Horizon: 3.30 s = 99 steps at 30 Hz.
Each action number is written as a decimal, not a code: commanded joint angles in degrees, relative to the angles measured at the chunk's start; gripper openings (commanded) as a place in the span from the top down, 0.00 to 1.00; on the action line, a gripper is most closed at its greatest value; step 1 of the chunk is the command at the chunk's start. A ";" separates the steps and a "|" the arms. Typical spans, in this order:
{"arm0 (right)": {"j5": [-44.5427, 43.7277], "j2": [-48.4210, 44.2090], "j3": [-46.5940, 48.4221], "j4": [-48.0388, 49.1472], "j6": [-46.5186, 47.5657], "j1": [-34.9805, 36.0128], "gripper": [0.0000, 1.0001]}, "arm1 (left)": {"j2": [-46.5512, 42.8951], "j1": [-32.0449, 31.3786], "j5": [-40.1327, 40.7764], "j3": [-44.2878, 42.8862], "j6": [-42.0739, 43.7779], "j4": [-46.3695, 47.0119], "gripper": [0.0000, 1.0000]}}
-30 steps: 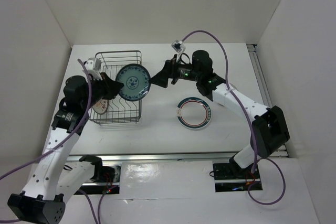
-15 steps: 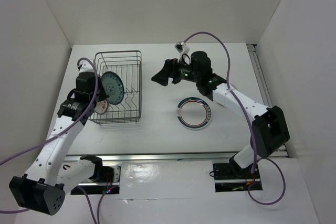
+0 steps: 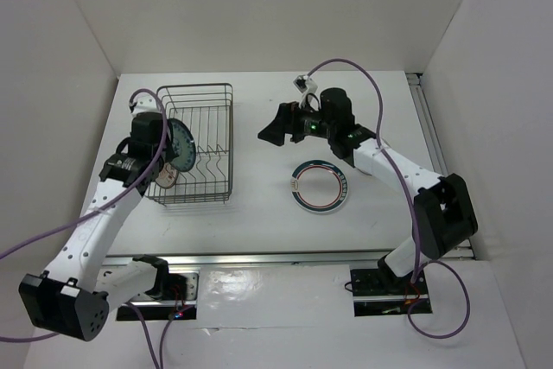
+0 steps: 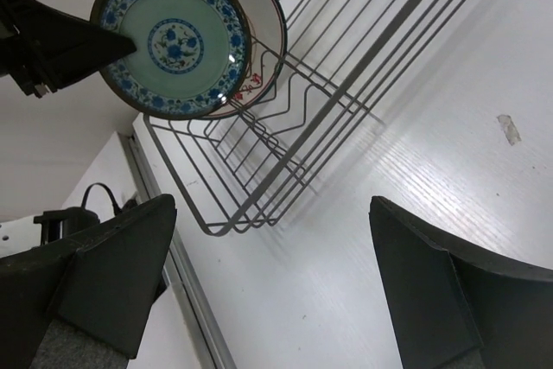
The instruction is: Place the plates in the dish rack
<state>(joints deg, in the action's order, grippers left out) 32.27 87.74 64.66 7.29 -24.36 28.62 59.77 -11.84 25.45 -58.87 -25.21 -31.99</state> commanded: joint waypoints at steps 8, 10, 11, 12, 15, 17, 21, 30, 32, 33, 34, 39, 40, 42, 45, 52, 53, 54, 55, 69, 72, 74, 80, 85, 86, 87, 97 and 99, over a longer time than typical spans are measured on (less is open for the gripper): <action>4.37 -1.88 -3.23 4.49 0.54 -2.78 0.00 | 2.11 -0.12 -3.30 -2.30 1.57 3.16 1.00; 4.38 -2.40 -3.84 5.01 0.54 -2.78 0.00 | 2.11 -0.12 -3.83 -2.30 1.57 3.68 1.00; 4.90 -2.40 -3.84 5.02 0.54 -3.30 0.00 | 2.11 -0.12 -3.83 -2.30 1.57 3.69 1.00; 4.91 -2.40 -3.84 5.02 0.54 -3.31 0.00 | 2.11 -0.12 -3.83 -2.30 1.57 3.69 1.00; 5.43 -2.40 -3.84 5.02 0.54 -3.83 0.00 | 3.34 -0.12 -4.53 -2.30 1.57 3.69 1.00; 5.43 -2.93 -4.37 5.02 0.54 -3.84 0.00 | 3.95 -0.12 -5.14 -2.30 1.57 3.69 1.00; 6.04 -4.68 -5.68 5.72 0.54 -4.36 0.00 | 5.10 -0.12 -4.45 -2.30 1.57 3.69 1.00; 6.58 -4.69 -6.92 6.42 0.01 -5.42 0.00 | 7.02 -0.12 -5.59 -2.30 1.04 3.69 1.00; 6.58 -4.69 -7.45 6.42 0.01 -5.42 0.00 | 7.64 -0.12 -6.81 -2.30 1.04 3.69 1.00; 6.58 -4.69 -7.45 6.42 0.54 -5.42 0.00 | 7.64 -0.12 -6.82 -2.30 1.04 3.69 0.98; 6.58 -4.69 -7.97 6.42 0.54 -5.42 0.00 | 8.17 -0.12 -7.34 -2.30 1.04 4.21 0.95; 5.17 -5.30 -10.08 5.89 1.07 -5.95 0.00 | 8.17 -0.12 -7.96 -1.77 1.04 4.83 0.79; 4.56 -5.30 -10.61 5.29 1.07 -5.95 0.00 | 8.17 -0.12 -7.96 -1.77 1.04 4.83 0.72; 3.76 -5.92 -10.61 4.58 1.60 -5.95 0.00 | 8.17 -0.12 -8.49 -1.77 1.04 4.83 0.67; 2.71 -6.45 -10.61 3.26 2.12 -6.47 0.00 | 8.17 -0.12 -9.71 -1.77 1.04 5.44 0.55; -1.14 -8.90 -10.61 -0.87 3.18 -7.00 0.00 | 4.05 -0.12 -12.53 -0.45 1.04 7.38 0.32; -2.29 -9.69 -10.61 -2.70 3.18 -7.00 0.00 | 3.26 -0.12 -12.53 0.15 1.04 7.99 0.27; -3.43 -10.31 -10.61 -4.02 3.18 -7.00 0.00 | 2.47 -0.12 -12.53 0.16 1.04 7.99 0.21; -5.27 -11.27 -11.13 -5.69 2.39 -7.00 0.00 | 1.50 -0.12 -12.53 0.16 1.65 7.99 0.12; -45.96 -45.52 -28.89 -35.90 -15.70 0.73 0.00 | -15.30 2.87 -32.39 7.54 -1.07 16.87 0.00; -48.17 -50.03 -32.05 -41.01 -20.54 1.26 0.00 | -11.71 2.87 -35.12 5.44 -0.54 15.29 0.00; -47.66 -51.45 -34.32 -41.31 -22.48 1.26 0.00 | -11.08 2.87 -34.60 4.21 -2.55 14.15 0.00; -47.56 -48.11 -38.90 -39.21 -28.54 1.26 0.00 | -10.55 3.40 -37.58 4.20 -3.36 14.15 0.00; -46.42 -45.47 -43.48 -31.65 -29.96 1.26 0.00 | -11.25 3.40 -38.20 4.20 -2.13 14.15 0.00; -46.42 -44.95 -44.44 -28.68 -28.91 1.26 0.01 | -11.86 3.40 -39.33 4.73 -2.12 14.75 0.00; -45.90 -44.07 -44.97 -26.82 -28.03 1.26 0.01 | -11.87 3.40 -40.64 4.73 -1.60 14.76 0.00; -44.85 -34.84 -50.24 -9.59 -26.79 1.26 0.11 | -12.39 3.40 -42.94 4.73 -1.59 15.38 0.00; -44.84 -33.18 -52.17 -5.20 -27.32 1.26 0.13 | -12.39 3.40 -42.94 5.25 -1.59 15.38 0.00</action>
<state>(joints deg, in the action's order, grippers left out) -12.40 52.42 15.64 -6.81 -51.27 29.43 48.53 -8.75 -15.79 -52.25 -27.20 -19.22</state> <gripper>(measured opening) 0.882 1.000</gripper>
